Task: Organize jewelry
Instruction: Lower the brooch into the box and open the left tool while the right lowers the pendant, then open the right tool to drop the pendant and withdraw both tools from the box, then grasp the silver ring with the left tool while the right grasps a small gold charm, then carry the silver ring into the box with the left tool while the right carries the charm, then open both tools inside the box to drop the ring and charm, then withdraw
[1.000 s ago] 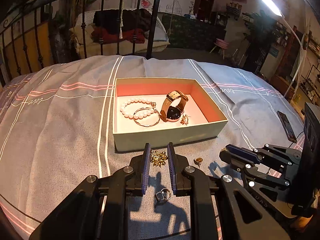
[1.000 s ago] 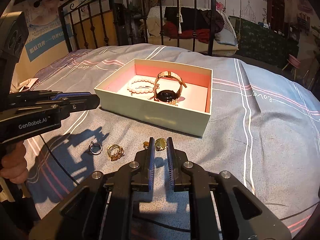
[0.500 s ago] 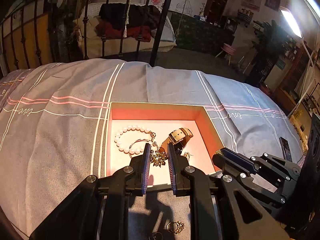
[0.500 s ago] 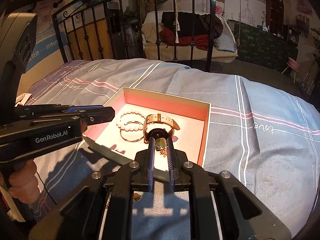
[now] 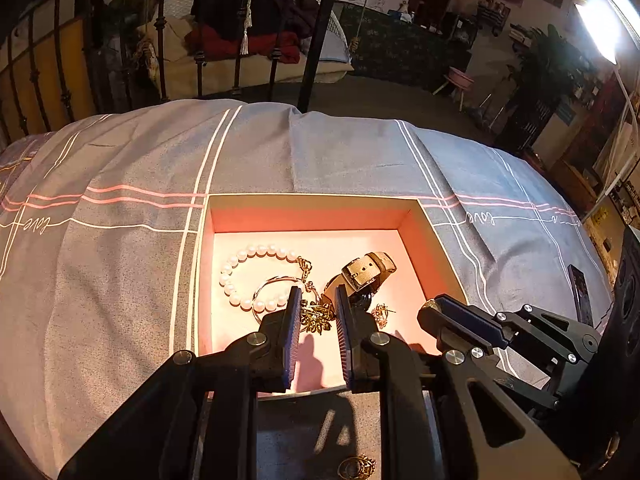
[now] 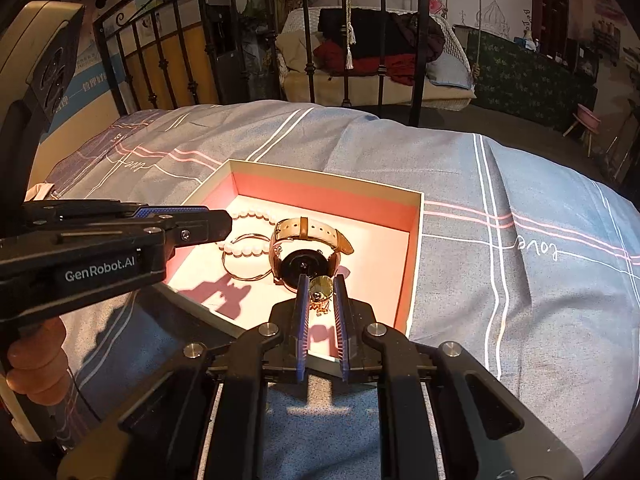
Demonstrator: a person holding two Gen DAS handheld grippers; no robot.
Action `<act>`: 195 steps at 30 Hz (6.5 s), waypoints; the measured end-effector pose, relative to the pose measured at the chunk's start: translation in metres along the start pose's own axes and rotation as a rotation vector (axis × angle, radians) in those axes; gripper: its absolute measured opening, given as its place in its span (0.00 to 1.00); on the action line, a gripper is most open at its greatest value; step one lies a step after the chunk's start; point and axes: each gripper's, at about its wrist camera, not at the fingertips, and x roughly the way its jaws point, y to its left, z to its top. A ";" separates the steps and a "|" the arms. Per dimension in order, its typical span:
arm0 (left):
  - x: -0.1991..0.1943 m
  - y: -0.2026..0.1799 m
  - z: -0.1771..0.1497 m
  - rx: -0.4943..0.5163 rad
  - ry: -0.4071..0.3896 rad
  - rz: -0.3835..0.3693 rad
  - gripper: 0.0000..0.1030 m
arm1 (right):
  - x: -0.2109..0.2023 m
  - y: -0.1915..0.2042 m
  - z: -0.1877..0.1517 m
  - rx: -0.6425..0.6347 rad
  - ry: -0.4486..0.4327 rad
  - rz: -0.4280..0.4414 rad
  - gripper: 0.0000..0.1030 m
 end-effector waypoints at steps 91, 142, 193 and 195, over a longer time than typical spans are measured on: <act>-0.025 0.001 -0.131 0.147 0.004 0.143 0.44 | -0.007 0.031 -0.075 -0.022 0.088 0.089 0.30; -0.048 -0.015 -0.073 0.114 -0.092 0.051 0.20 | -0.038 0.022 -0.068 -0.007 -0.006 0.067 0.12; 0.033 -0.010 0.005 0.017 0.056 0.045 0.20 | 0.020 0.008 -0.002 -0.021 0.053 0.023 0.12; 0.035 -0.010 0.005 0.016 0.059 0.047 0.20 | 0.021 0.008 -0.002 -0.020 0.054 0.023 0.12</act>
